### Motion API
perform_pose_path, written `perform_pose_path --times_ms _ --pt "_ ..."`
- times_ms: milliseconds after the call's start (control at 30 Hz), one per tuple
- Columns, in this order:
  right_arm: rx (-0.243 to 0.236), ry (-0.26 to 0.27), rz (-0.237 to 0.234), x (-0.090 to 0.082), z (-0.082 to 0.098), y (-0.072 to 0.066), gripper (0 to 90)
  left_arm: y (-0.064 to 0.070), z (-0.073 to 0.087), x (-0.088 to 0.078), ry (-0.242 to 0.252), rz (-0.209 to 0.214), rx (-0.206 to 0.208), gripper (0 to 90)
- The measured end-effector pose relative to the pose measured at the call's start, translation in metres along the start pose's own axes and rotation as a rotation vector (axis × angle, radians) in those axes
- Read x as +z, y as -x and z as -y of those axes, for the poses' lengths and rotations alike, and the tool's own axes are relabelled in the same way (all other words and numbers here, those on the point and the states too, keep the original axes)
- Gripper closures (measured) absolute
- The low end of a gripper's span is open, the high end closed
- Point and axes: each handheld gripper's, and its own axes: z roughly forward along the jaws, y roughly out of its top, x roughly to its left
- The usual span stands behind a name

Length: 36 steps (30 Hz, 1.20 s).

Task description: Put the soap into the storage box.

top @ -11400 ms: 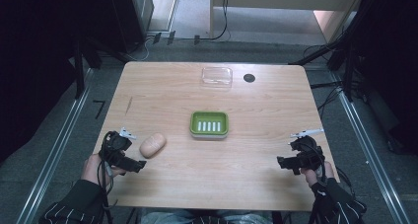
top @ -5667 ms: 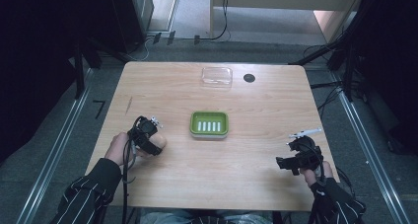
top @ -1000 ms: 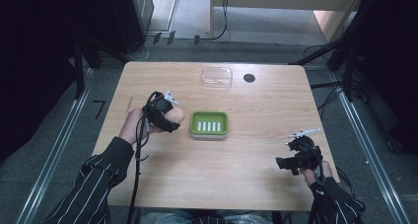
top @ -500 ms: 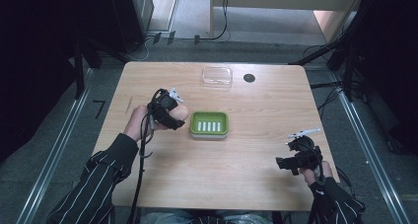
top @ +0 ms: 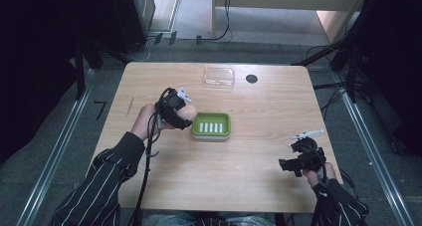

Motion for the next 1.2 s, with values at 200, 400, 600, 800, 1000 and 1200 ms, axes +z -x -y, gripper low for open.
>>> perform_pose_path --times_ms 200,400,600,800,1000,1200 --pt "0.001 0.000 0.002 0.000 -0.001 -0.001 14.1 0.004 -0.007 0.003 0.014 0.002 0.015 33.7" --pt "-0.001 0.000 0.002 0.000 0.000 0.000 14.1 0.005 -0.008 0.003 0.028 0.003 0.017 33.7" --pt "0.001 0.001 0.001 0.000 0.000 0.000 14.1 0.008 -0.013 0.006 0.033 0.009 0.028 33.7" --pt "0.001 -0.001 0.002 0.000 0.000 0.000 14.1 0.010 -0.018 0.008 0.045 0.014 0.042 33.7" --pt "-0.001 0.000 0.000 0.000 0.000 0.000 14.1 0.010 -0.022 0.010 0.062 0.015 0.043 33.7" --pt "-0.001 -0.001 0.002 0.000 0.000 0.000 14.2 0.014 -0.025 0.014 0.060 0.019 0.060 33.7"
